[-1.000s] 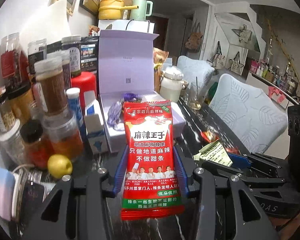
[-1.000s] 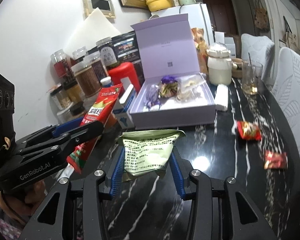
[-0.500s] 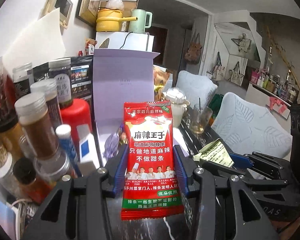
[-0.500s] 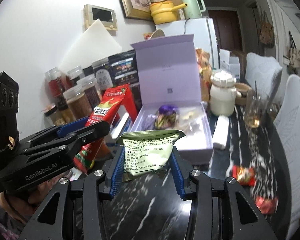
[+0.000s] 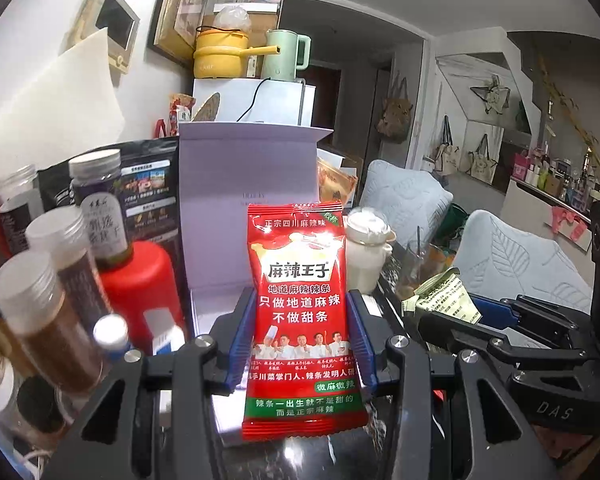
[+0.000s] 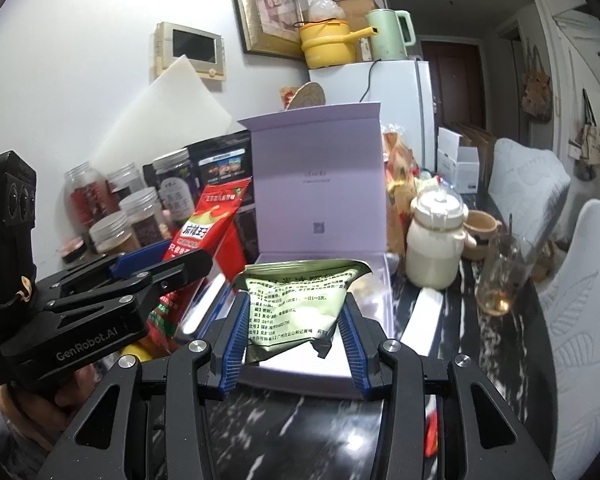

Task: Organize soft objects
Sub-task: 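Lower the red bag with the left tool while the right tool lowers the green packet into the box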

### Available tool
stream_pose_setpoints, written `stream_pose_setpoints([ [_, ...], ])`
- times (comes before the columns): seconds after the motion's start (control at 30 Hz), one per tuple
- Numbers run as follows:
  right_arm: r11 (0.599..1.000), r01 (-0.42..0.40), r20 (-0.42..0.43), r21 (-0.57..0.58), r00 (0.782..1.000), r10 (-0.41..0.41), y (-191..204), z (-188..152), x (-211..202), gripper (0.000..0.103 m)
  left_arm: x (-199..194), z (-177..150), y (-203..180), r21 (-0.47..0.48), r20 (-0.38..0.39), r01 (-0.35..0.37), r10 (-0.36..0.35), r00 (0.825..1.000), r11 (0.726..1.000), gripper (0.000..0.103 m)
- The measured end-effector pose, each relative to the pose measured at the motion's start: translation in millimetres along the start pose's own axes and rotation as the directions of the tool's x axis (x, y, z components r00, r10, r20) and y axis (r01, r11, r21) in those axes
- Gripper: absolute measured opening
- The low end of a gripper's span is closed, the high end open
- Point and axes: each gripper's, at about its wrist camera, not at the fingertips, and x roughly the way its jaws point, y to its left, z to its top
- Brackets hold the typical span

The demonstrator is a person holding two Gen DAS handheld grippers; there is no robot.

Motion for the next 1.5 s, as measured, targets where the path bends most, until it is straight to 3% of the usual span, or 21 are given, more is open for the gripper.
stream_pose_setpoints([
  [0.43,0.999,0.021,0.041,-0.023,0.999,-0.02,-19.6,40.7,49.9,0.043,49.5,24.1,32.3,-0.051,0.037,-0.063,0.065,0.997,0.997,0.044],
  [0.83,1.0,-0.005,-0.039,0.019,0.999,0.006,-37.6,44.2,118.1,0.043,105.8,5.8,50.1,-0.05,-0.093,-0.094,0.089,0.992,0.994,0.044],
  [1.1,0.999,-0.007,-0.161,0.043,0.987,0.014,-49.7,25.4,145.7,0.043,140.8,-15.0,47.7,-0.043,-0.227,-0.109,0.097,0.969,0.993,0.044],
  [1.5,0.997,0.015,-0.267,0.081,0.964,0.007,-67.8,10.5,171.7,0.044,168.5,-40.2,42.2,-0.024,-0.328,-0.104,0.091,0.94,0.994,0.044],
])
